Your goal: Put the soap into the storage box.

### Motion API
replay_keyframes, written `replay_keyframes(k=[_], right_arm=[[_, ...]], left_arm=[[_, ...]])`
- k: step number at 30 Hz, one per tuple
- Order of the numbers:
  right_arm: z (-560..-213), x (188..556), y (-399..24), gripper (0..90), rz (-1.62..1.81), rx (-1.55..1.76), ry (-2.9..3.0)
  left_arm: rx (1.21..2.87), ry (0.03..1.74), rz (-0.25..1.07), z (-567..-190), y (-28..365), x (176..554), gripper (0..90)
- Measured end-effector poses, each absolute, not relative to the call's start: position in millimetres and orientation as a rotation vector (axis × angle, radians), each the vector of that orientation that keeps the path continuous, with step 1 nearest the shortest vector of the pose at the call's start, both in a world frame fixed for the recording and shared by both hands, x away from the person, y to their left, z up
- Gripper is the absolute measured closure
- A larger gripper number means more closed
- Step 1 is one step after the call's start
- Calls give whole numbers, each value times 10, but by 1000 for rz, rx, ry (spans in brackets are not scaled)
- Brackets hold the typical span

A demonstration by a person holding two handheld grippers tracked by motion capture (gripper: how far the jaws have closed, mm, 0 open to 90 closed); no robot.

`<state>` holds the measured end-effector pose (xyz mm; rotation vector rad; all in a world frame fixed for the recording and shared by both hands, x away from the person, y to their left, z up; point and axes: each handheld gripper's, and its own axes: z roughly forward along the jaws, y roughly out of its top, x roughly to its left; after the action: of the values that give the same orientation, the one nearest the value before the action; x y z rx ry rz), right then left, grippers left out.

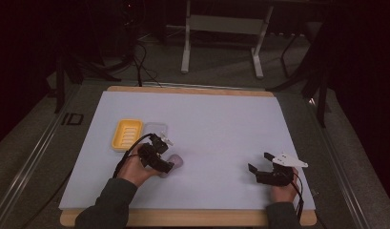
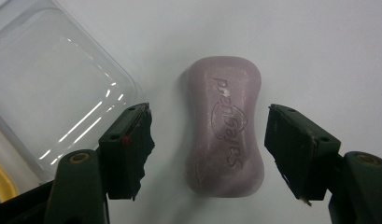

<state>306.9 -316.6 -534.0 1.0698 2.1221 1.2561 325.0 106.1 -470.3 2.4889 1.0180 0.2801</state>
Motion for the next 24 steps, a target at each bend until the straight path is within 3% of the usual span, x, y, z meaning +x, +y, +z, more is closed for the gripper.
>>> replay_keyframes(k=[24], right_arm=[[-5339, 3067, -3165, 146, 1255, 1069, 2122]], left_arm=[[2580, 1038, 216, -4827, 876, 3351, 320]])
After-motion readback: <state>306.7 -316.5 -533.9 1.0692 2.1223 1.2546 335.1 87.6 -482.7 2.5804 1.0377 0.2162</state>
